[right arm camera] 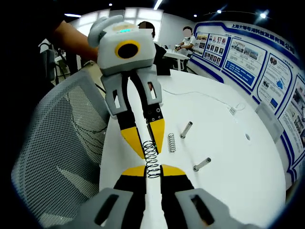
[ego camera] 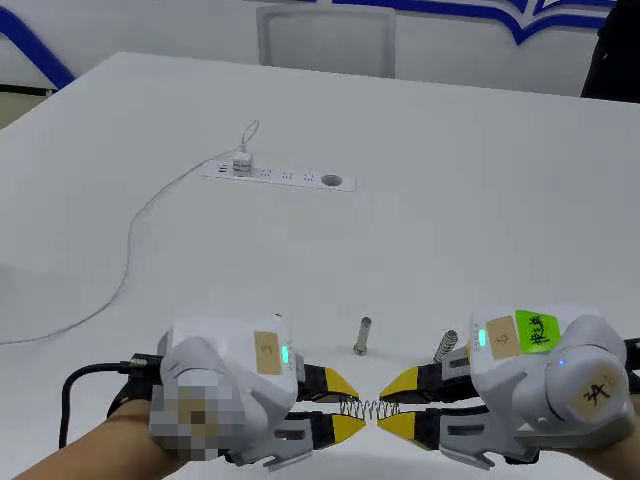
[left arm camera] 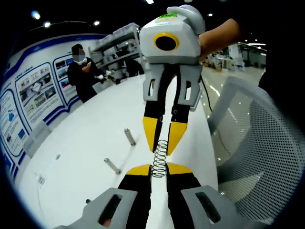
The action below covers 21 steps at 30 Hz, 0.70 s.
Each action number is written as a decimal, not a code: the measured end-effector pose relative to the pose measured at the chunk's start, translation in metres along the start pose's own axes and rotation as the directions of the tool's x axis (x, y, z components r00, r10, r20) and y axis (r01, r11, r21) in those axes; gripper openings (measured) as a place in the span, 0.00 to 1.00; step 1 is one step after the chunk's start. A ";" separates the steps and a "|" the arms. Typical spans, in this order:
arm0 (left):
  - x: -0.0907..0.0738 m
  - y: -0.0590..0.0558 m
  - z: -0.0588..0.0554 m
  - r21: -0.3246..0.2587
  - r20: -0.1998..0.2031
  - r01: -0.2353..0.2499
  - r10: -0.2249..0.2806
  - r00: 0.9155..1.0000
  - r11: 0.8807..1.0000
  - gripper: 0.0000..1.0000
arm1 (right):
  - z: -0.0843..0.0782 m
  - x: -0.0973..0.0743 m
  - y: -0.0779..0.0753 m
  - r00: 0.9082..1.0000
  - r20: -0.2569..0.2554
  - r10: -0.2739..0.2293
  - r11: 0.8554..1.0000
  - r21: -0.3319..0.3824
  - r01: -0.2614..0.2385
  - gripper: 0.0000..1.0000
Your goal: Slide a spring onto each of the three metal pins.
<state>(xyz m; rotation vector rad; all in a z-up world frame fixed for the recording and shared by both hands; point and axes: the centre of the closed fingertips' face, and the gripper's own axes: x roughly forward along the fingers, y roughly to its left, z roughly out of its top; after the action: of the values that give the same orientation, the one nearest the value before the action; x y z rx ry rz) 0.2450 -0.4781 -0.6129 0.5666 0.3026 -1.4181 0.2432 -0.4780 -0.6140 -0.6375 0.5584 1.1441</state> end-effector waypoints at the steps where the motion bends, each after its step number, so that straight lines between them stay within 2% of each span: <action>1: 0.000 0.000 0.000 0.011 -0.001 -0.002 0.002 1.000 1.000 0.11 | 0.000 0.000 0.000 1.000 -0.001 -0.001 1.000 0.000 0.001 0.11; 8: -0.001 0.002 0.002 0.020 0.006 -0.009 0.009 1.000 1.000 0.10 | 0.001 -0.002 -0.003 1.000 0.002 -0.021 1.000 -0.010 0.021 0.12; 12: -0.002 0.003 0.003 0.032 0.007 -0.012 0.012 1.000 0.999 0.10 | 0.002 -0.003 -0.006 0.999 0.012 -0.036 0.999 0.021 0.036 0.13; 14: -0.002 0.003 0.005 0.028 0.016 -0.011 0.011 1.000 1.000 0.10 | 0.000 -0.003 -0.008 0.999 0.014 -0.048 0.998 0.035 0.047 0.16; 16: -0.003 0.003 0.005 0.031 0.018 -0.011 0.011 1.000 0.999 0.10 | -0.004 -0.002 -0.008 0.999 0.002 -0.048 0.999 0.018 0.048 0.19; 19: -0.003 0.001 0.006 0.047 0.016 -0.006 0.005 1.000 0.999 0.10 | -0.007 -0.002 -0.009 0.999 -0.004 -0.052 0.998 0.024 0.052 0.18; 21: -0.003 0.000 0.006 0.052 0.018 -0.005 0.004 1.000 0.999 0.10 | -0.006 -0.002 -0.007 0.999 0.011 -0.038 0.998 0.041 0.037 0.13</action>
<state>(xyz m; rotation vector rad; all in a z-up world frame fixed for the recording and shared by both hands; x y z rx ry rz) 0.2438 -0.4788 -0.6060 0.5960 0.2504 -1.4297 0.2486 -0.4854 -0.6159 -0.6033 0.5567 1.0977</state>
